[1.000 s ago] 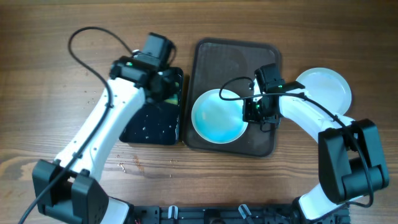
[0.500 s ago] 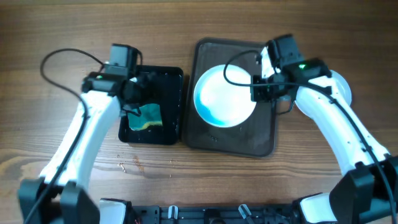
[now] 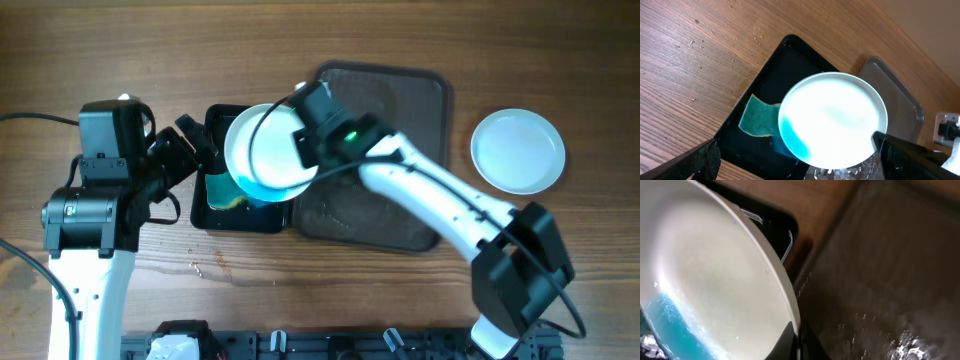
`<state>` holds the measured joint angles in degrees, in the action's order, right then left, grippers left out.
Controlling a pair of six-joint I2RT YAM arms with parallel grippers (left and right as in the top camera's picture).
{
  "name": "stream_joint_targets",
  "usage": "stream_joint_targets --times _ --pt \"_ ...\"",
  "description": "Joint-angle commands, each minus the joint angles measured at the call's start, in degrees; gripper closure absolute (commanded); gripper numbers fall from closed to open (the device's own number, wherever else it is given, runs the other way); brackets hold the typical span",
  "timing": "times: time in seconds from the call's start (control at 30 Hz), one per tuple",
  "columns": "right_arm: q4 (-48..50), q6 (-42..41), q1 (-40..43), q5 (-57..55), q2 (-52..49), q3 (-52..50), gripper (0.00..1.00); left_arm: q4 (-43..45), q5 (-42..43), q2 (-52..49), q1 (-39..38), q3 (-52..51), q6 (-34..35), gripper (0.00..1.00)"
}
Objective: Clean dirty plates on tray and stack at the side
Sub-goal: 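Lift the cleaned plate with the right gripper and swing it over the black tray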
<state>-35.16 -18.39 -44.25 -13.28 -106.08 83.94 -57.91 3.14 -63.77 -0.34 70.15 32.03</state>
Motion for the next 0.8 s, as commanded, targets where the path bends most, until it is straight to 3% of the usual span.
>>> stream_joint_targets --times 0.0,0.3,0.57,0.77 --pt "3.50 2.27 -4.59 -19.26 0.31 2.47 0.96 -0.09 0.48 0.22 0.35 0.79 -0.26 0.00" --pt "9.51 17.49 -12.37 -37.46 4.55 2.47 0.96 -0.09 0.48 0.24 0.35 0.79 -0.28 0.00" --pt "21.46 36.72 -17.40 -47.39 6.14 2.47 0.95 -0.09 0.48 0.22 0.35 0.81 -0.28 0.00" --pt "23.39 37.90 -17.81 -47.41 6.14 2.47 0.96 -0.09 0.48 0.24 0.35 0.79 -0.26 0.00"
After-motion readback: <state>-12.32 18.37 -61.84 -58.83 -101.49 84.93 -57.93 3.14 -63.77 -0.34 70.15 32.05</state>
